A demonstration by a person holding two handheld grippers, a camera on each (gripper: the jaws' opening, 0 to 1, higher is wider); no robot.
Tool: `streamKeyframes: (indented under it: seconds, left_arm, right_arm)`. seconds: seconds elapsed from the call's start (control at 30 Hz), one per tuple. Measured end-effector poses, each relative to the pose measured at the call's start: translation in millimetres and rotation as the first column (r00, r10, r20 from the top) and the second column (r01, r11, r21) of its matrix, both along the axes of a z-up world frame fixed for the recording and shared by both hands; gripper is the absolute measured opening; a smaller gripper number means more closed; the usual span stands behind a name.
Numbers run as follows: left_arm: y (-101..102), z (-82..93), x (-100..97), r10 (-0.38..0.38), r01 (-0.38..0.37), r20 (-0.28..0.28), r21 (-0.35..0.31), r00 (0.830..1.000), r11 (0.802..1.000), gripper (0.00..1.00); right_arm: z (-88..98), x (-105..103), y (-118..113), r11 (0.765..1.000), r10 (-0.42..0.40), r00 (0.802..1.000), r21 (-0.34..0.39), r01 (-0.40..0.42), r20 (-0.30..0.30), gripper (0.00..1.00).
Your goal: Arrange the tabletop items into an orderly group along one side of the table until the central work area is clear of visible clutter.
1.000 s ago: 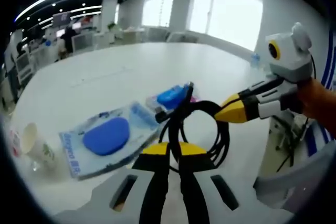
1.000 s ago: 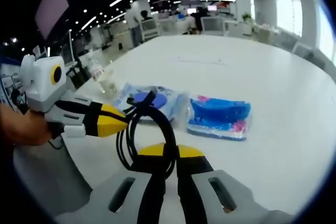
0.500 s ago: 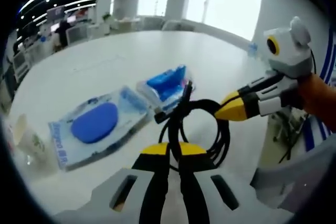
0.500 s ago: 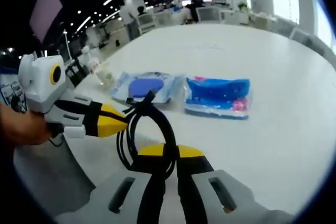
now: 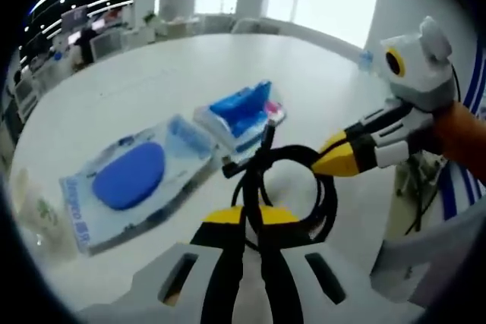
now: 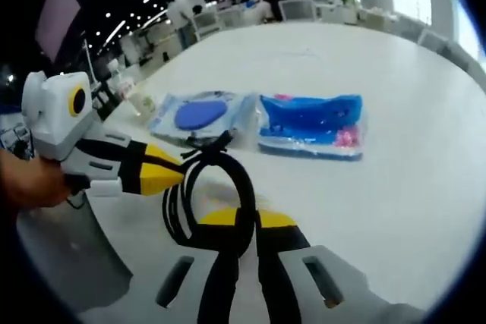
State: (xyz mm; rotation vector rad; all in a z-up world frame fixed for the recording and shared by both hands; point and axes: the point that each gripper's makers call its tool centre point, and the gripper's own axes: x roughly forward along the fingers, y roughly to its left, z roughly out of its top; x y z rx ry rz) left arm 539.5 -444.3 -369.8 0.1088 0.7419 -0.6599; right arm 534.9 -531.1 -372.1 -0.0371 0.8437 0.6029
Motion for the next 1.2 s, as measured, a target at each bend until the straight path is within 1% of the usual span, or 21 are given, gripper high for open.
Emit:
streamKeyframes:
  seconds: [0.17, 0.3, 0.5, 0.73, 0.93, 1.2]
  left_arm:
    - [0.0, -4.6, 3.9, 0.001, -0.001, -0.009, 0.010, 1.000, 1.000, 0.03]
    - [-0.8, -7.8, 7.8, 0.008, -0.008, -0.021, 0.005, 1.000, 1.000, 0.03]
    - [-1.9, -11.7, 8.1, 0.008, -0.008, -0.032, 0.011, 0.999, 1.000, 0.04]
    - [-1.7, -16.3, 10.2, 0.009, -0.009, -0.043, 0.017, 0.999, 1.000, 0.04]
    - [-3.5, -18.2, 11.4, 0.007, -0.005, -0.050, 0.029, 0.999, 1.000, 0.04]
    - [-3.1, -20.7, 12.4, 0.009, -0.007, -0.053, 0.043, 0.999, 0.999, 0.05]
  right_arm:
    - [-6.2, 3.9, -0.4, 1.000, -0.006, 1.000, -0.001, 0.006, -0.014, 0.07]
    - [-8.9, 5.5, -1.1, 1.000, -0.011, 1.000, 0.000, 0.011, -0.022, 0.07]
    - [-15.0, 6.2, -0.1, 1.000, -0.001, 0.999, -0.010, 0.001, -0.032, 0.06]
    - [-18.5, 5.6, 0.0, 1.000, 0.006, 0.999, -0.021, -0.006, -0.037, 0.07]
    - [-23.5, 4.0, -0.4, 0.998, 0.028, 0.999, -0.054, -0.030, -0.041, 0.08]
    - [-23.5, 5.9, -0.9, 0.998, 0.027, 0.999, -0.051, -0.029, -0.045, 0.08]
